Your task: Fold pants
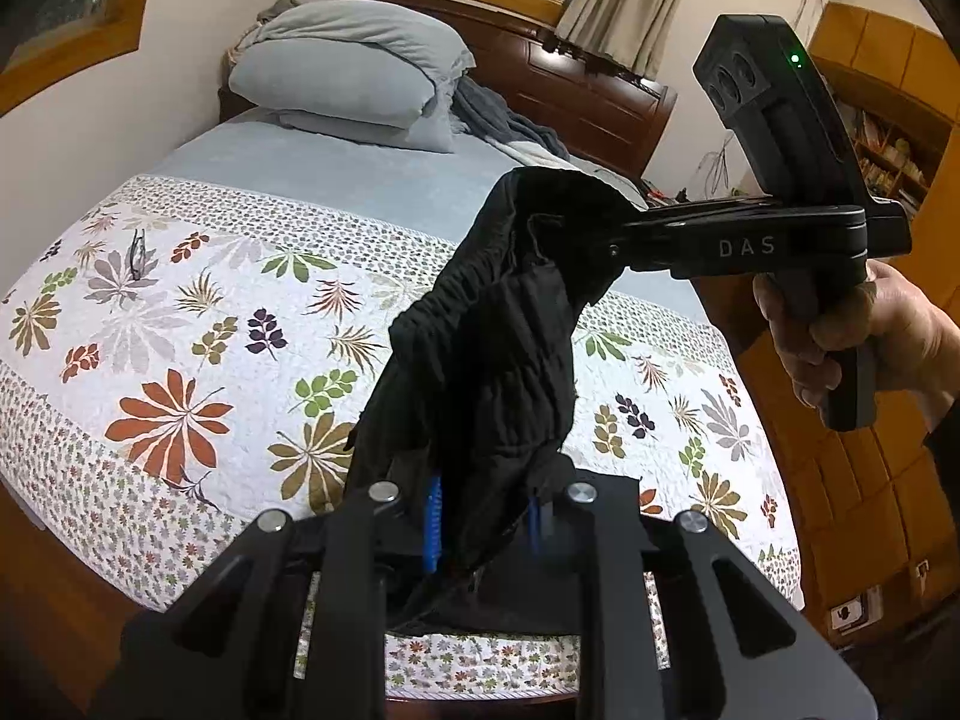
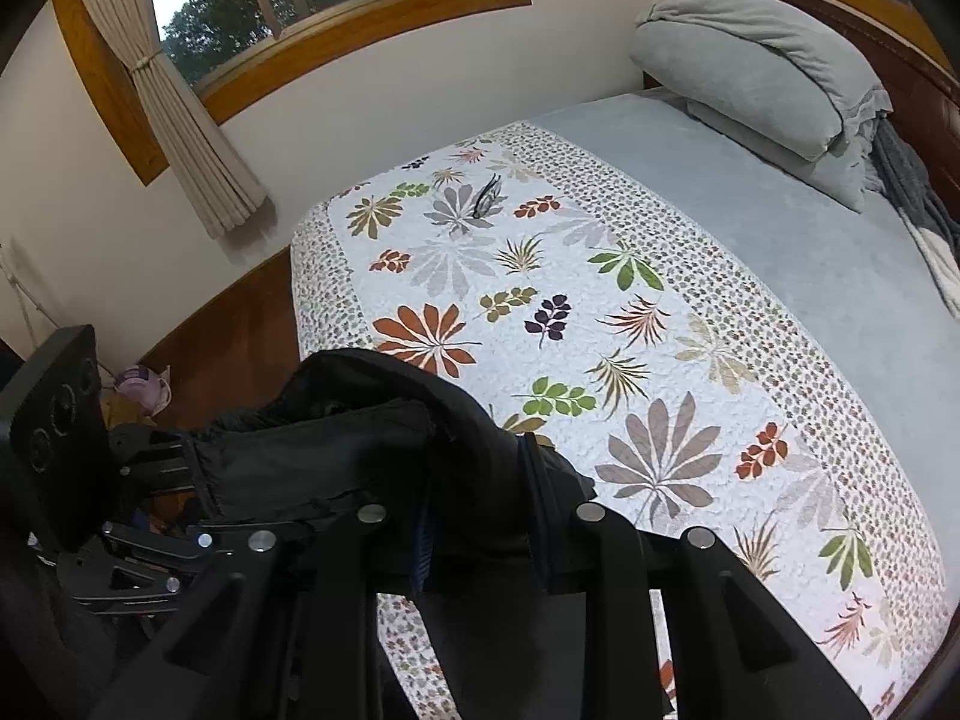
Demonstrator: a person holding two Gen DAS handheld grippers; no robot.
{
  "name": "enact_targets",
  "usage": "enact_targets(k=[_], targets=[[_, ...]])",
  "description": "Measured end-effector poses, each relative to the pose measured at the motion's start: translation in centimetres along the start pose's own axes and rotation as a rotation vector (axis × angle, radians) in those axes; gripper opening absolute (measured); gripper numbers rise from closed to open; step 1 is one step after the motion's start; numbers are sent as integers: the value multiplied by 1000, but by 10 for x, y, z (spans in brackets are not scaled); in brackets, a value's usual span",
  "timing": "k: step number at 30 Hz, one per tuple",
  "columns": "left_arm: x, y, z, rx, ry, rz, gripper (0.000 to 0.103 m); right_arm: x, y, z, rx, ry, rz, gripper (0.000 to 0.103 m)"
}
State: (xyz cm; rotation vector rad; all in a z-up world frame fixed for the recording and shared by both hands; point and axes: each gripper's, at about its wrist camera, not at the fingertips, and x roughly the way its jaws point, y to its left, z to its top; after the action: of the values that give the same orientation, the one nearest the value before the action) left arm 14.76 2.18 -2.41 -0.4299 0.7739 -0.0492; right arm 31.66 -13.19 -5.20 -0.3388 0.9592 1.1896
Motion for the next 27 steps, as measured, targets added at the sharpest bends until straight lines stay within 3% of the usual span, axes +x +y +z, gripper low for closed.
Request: enact_targets(k=[27], targets=[[69, -90, -41, 178, 121, -31, 19, -12, -65, -101, -16, 47, -82, 26]])
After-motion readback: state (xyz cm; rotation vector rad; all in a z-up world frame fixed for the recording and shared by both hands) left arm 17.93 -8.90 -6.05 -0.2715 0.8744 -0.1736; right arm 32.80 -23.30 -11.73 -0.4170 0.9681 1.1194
